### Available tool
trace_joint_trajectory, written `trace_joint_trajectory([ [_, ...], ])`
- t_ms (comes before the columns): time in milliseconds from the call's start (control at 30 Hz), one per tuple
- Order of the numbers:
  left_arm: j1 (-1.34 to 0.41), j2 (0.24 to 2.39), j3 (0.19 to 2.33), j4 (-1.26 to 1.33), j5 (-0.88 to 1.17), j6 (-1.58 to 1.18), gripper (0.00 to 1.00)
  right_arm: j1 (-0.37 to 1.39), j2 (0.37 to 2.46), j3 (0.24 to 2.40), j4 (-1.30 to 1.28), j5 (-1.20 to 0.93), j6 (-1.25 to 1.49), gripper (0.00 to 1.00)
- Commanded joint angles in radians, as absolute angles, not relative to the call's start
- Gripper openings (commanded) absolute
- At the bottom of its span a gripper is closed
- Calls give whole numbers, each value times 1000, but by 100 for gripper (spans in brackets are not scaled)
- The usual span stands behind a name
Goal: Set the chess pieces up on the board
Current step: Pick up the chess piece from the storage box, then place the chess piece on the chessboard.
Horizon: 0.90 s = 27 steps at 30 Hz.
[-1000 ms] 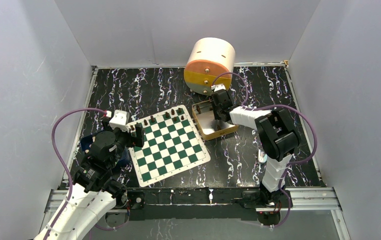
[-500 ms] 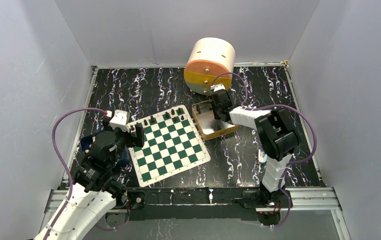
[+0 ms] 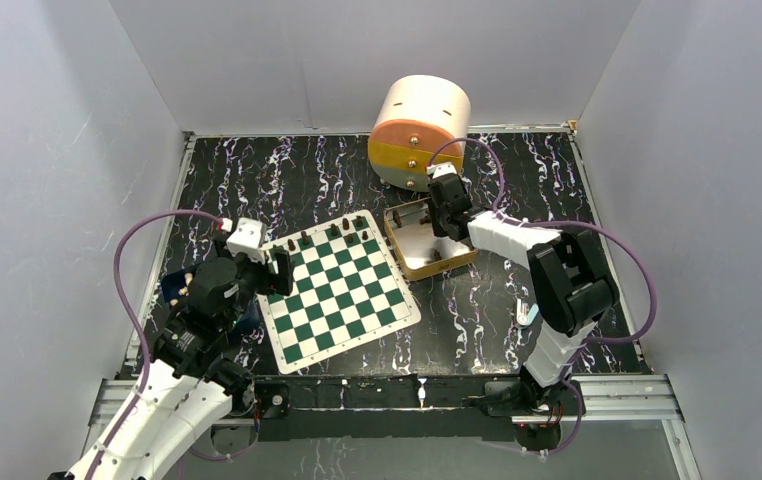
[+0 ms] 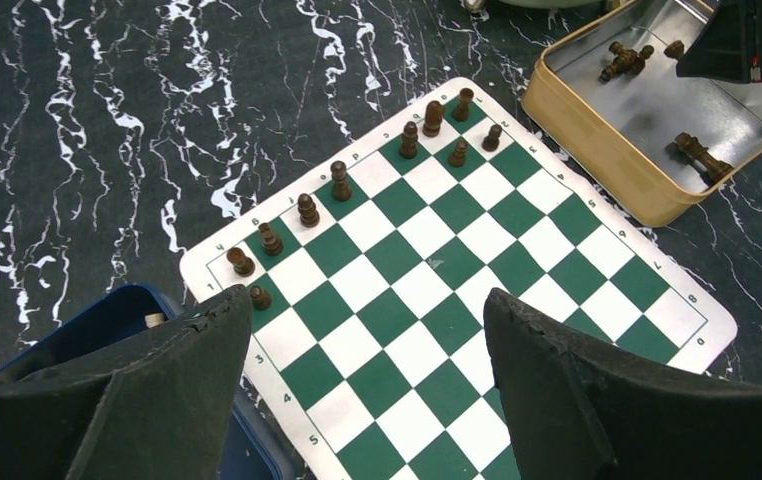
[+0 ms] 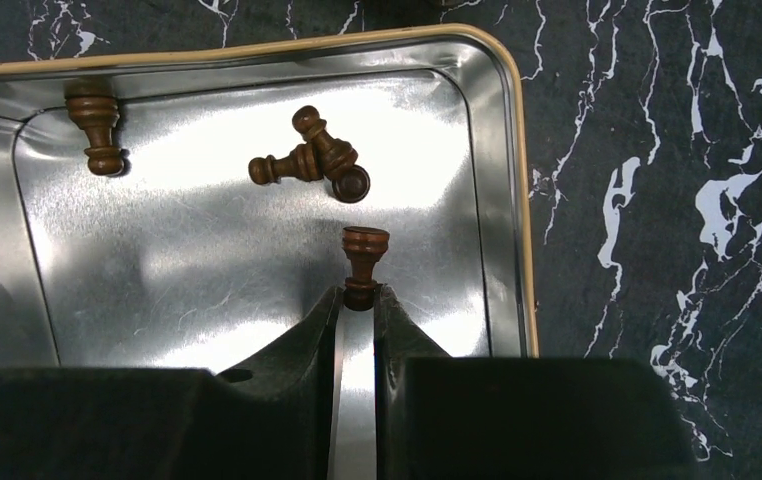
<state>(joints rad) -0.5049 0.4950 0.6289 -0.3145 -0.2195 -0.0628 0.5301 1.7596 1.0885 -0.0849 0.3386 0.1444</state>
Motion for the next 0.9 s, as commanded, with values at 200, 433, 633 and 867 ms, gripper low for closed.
trace_joint_trajectory([
  [200,-502,560,605,-193,48,-76,76,528,1629,1148,-200,137,166,17],
  [433,-502,684,656,-149,110,-324,68,528,1500,1096,-153,-171,155,18],
  [633,-502,708,665,-58,453,10,63,533,1442,1073,-116,-494,186,19],
  [867,-502,722,661,-24,772,553,62,567,1450,1067,-95,-792,233,18],
])
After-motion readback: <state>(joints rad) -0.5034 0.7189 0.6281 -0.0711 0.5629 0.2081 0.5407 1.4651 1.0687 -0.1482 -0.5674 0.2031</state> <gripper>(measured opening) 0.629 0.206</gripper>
